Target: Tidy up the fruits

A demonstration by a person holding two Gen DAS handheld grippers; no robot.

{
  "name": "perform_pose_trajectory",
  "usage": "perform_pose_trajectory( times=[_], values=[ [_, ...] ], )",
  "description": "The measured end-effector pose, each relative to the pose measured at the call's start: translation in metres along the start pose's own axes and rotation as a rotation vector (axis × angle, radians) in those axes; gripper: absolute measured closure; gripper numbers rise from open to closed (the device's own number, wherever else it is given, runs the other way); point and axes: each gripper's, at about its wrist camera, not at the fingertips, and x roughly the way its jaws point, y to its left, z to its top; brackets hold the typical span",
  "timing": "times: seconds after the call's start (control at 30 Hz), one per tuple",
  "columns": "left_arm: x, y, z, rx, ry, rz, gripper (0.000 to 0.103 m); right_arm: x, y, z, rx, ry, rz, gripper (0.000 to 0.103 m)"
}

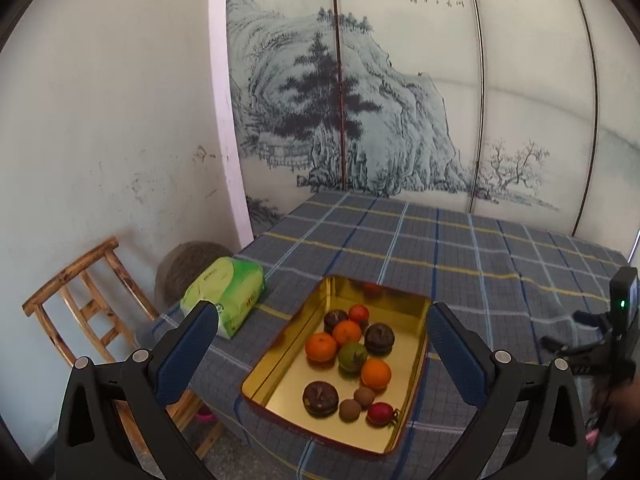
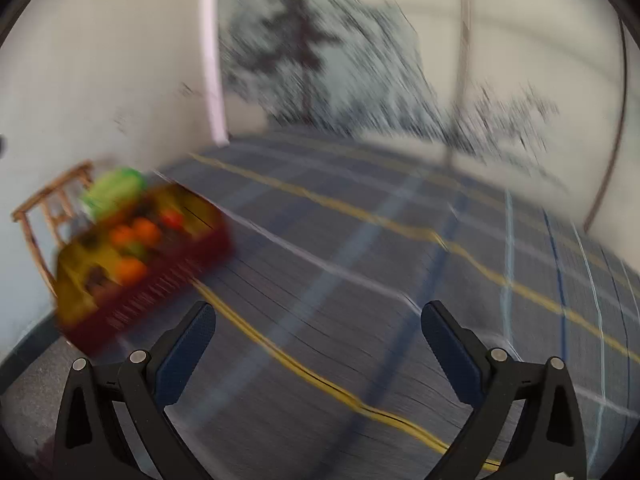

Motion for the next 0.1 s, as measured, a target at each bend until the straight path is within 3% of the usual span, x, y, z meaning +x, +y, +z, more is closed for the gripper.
perform_pose_trajectory(
  times=[0.1],
  values=[
    [0.007, -0.010, -0.004, 0.021, 0.033, 0.034, 0.000, 0.021, -0.067, -0.015, 0.103, 0.107, -0.063, 0.001]
  ],
)
